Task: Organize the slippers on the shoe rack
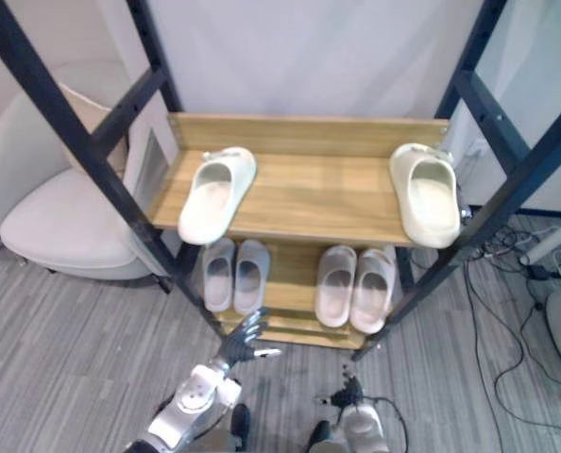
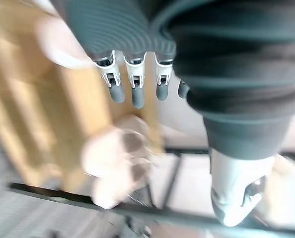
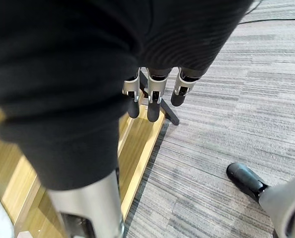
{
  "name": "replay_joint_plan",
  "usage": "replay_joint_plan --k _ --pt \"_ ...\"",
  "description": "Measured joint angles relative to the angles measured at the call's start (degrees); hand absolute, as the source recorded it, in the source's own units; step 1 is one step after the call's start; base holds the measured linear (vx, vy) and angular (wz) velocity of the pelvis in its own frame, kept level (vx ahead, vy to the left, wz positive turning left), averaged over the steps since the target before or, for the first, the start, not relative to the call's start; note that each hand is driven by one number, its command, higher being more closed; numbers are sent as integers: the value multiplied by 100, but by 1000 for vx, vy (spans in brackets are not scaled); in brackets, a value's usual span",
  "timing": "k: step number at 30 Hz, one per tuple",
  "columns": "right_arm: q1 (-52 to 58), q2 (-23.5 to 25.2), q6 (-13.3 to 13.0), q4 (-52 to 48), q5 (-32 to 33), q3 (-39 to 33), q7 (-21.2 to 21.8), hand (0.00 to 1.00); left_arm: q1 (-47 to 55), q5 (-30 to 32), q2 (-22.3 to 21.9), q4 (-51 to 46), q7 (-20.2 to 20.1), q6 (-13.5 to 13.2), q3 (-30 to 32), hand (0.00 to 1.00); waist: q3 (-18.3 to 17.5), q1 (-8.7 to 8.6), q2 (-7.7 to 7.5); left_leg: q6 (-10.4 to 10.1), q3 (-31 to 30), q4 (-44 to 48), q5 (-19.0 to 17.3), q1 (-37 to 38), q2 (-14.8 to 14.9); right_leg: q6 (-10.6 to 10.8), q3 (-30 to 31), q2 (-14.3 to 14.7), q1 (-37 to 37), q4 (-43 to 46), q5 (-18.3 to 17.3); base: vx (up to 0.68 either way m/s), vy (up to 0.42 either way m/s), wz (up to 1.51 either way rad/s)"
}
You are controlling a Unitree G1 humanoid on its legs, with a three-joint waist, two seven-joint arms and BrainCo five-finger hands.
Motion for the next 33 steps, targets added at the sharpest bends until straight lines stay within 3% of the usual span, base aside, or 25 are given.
replay_joint_plan --k 6,10,16,22,33 --pt "95 -116 -8 25 -2 184 72 0 -717 -205 5 -1465 -111 -55 -390 0 -188 -39 48 12 -48 -63 52 40 2 6 -14 18 53 27 -3 79 -5 3" --pt "94 -187 -7 32 -2 185 90 0 -1589 -504 7 -2187 18 -166 199 0 -223 -38 42 17 -47 -60 54 51 3 -5 -12 22 66 34 -1 68 5 0" --pt "90 -224 -4 30 0 189 208 0 -2633 -434 241 -2404 487 -263 959 0 -260 -38 -17 18 -115 -61 53 51 -15 -4 -67 16 96 30 -15 30 10 5" --pt "85 -225 2 1 7 172 345 0 -3606 -222 621 -1645 692 -265 1484 0 -309 -42 -100 35 -175 -61 66 32 -30 0 -124 10 107 21 -21 -3 9 4" --pt "137 -226 17 -68 25 -62 460 0 -4487 -91 2088 227 790 16 2018 0 -303 -100 -160 52 -189 -65 91 -151 -59 -12 -131 -3 -75 26 -9 22 5 1"
